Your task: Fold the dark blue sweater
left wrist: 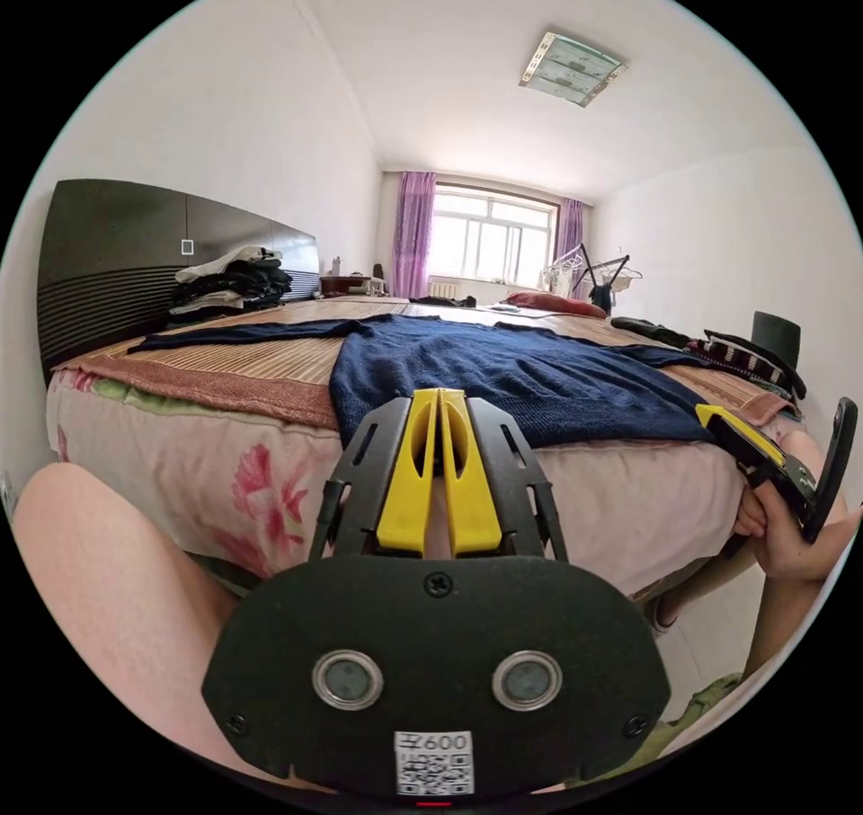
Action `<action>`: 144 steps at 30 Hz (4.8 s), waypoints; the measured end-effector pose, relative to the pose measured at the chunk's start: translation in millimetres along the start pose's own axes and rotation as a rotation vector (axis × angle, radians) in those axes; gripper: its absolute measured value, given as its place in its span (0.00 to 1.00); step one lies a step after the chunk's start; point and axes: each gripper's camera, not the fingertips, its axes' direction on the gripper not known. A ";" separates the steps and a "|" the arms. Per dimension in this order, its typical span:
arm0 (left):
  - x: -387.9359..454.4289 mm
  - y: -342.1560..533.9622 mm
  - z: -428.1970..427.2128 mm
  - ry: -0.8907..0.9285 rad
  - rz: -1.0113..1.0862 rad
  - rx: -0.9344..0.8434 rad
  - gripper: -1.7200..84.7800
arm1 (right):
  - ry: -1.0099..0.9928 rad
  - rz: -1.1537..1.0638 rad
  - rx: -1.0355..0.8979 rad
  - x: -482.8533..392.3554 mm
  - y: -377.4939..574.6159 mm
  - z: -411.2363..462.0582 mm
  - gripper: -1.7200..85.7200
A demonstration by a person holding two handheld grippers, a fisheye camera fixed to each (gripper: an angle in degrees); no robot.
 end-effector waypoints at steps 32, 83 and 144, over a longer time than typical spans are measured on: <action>-60.9 -28.6 -15.3 0.053 -0.057 -0.005 0.03 | 0.411 0.520 -0.664 547.1 -294.8 77.0 0.14; 155.0 -240.1 -109.9 0.654 0.796 -0.050 0.12 | -0.702 -0.779 -0.603 177.2 -500.7 76.5 0.01; -22.8 -132.5 6.3 0.748 -0.050 -0.605 0.09 | -0.483 -0.145 -0.795 99.6 -303.4 33.9 0.10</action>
